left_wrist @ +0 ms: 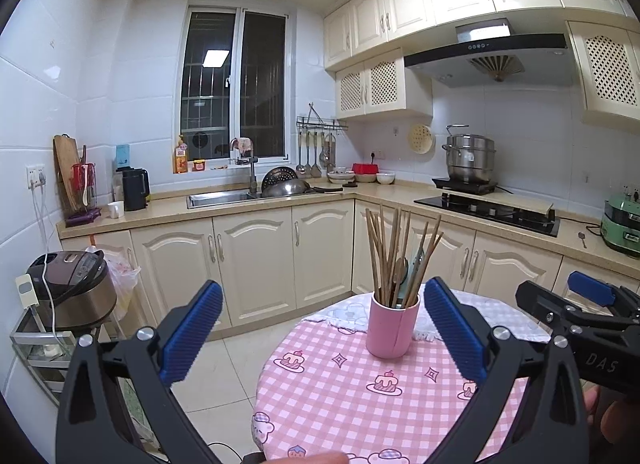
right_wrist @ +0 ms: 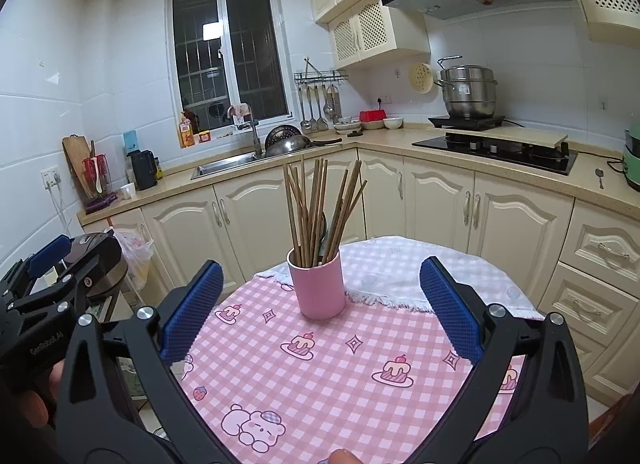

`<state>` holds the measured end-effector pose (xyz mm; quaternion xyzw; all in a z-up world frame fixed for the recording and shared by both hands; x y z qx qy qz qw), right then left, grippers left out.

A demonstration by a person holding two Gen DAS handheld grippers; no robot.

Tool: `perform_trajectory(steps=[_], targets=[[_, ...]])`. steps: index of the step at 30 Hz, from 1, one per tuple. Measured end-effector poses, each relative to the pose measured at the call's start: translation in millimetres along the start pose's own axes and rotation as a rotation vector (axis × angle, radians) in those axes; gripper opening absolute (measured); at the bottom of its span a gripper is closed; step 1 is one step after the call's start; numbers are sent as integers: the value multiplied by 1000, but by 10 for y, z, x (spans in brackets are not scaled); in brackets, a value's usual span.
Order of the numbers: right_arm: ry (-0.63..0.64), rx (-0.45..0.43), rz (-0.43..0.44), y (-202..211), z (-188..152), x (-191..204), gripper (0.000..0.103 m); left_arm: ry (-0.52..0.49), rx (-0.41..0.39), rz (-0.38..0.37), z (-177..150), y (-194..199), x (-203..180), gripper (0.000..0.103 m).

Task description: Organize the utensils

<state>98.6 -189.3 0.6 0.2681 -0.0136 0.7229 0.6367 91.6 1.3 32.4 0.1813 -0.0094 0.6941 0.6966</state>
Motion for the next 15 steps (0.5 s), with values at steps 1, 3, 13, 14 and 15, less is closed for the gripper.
perform_trajectory(steps=[1, 3, 13, 14, 15], targets=[[0, 0, 1, 3, -3, -2, 97, 2, 0, -4, -2, -2, -7, 99], [-5, 1, 3, 14, -15, 0, 97, 10, -1, -12, -12, -7, -18, 99], [-13, 9, -1, -15, -46, -21, 97, 21, 29, -16, -96, -71, -21, 99], [-13, 9, -1, -14, -47, -21, 97, 24, 31, -25, -102, -76, -28, 99], [-13, 9, -1, -15, -48, -19, 97, 28, 33, -32, -104, -77, -36, 99]])
Point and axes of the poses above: each gripper's, at about its wrist camera, not at the fingertips, and y roughly against the way its jaws point, x to its left, z to its top, the point moved 10 cm from there along -y, roughly the way its jaws point, and after that the axes turned 15 degrees about -y, right-handed, at the moved point
